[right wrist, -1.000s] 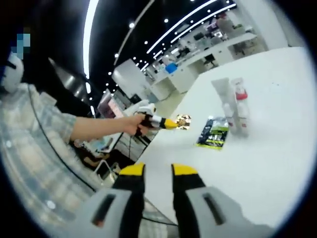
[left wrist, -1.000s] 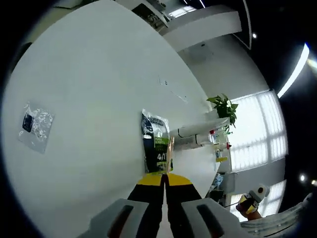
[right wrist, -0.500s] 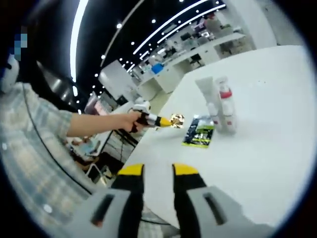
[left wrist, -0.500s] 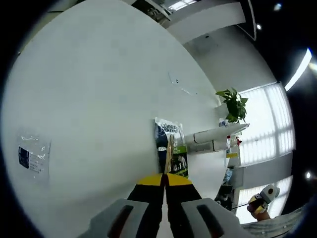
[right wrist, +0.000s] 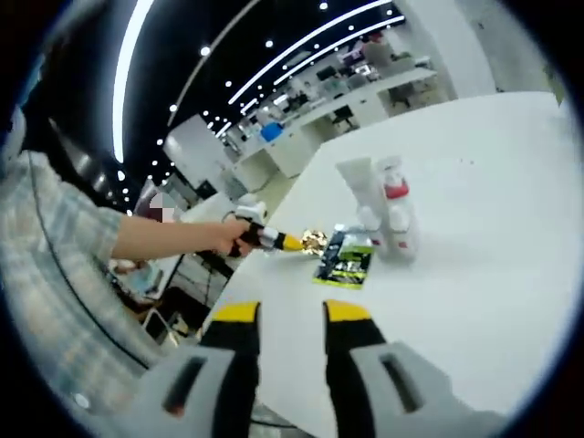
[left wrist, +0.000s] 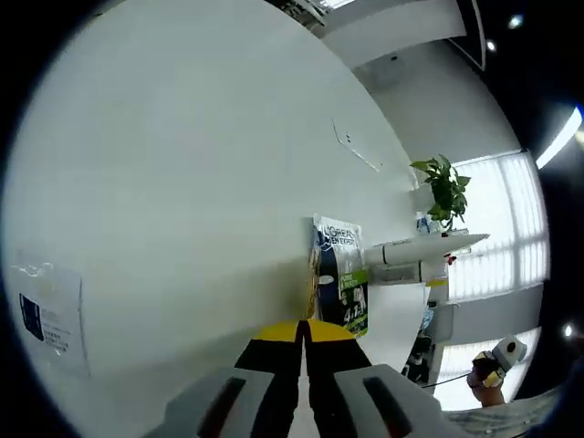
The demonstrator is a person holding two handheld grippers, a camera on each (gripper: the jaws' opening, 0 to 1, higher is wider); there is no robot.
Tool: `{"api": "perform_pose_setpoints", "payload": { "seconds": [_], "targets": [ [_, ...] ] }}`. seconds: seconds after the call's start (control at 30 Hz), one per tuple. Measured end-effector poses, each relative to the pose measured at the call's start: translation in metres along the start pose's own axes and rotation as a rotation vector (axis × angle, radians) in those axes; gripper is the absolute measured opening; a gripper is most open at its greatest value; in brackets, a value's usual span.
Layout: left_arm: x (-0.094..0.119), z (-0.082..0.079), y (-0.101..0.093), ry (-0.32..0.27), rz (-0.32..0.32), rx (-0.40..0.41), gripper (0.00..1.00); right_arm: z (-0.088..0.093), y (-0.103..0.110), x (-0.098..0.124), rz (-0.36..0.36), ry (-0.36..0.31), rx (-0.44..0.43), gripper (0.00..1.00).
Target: Arrange the skincare products in the storage area until every visible bottle or jar stands upright without overlapping.
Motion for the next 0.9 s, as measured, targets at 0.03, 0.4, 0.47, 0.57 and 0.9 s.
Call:
{"api": "perform_pose_setpoints", "payload": {
  "seconds": [0.03, 0.4, 0.47, 0.57, 0.9],
  "targets": [
    [-0.001, -0.001, 0.001, 0.001, -0.004, 0.002, 0.01, 0.001, 0.000, 0.000, 0.000, 0.004, 0.001, 0.25],
    [-0.012, -0.018, 0.020, -0.001, -0.032, 0.046, 0.01, -0.003, -0.010, 0.005, 0.021, 0.005, -0.022, 0.25],
    [-0.012, -0.016, 0.016, 0.005, -0.039, 0.041, 0.01, -0.002, -0.011, 0.004, 0.022, 0.007, -0.024, 0.25],
    [-0.012, -0.017, 0.015, 0.005, -0.053, 0.034, 0.01, -0.002, -0.012, 0.004, 0.014, 0.011, -0.029, 0.25],
    [-0.008, -0.025, 0.014, 0.091, -0.111, 0.014, 0.03, 0.001, -0.013, 0.006, 0.016, 0.006, -0.041, 0.25]
  ]
}}
Point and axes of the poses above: the point that each gripper's makers call its tool centre point, and the gripper's own axes: x roughly backward along the fingers, y roughly to its left, z roughly out of its underside, the point moved 8 cm from there along x, roughly backward along the fingers, and after that the axes turned 1 degree about -z, right-handed, at the moved point
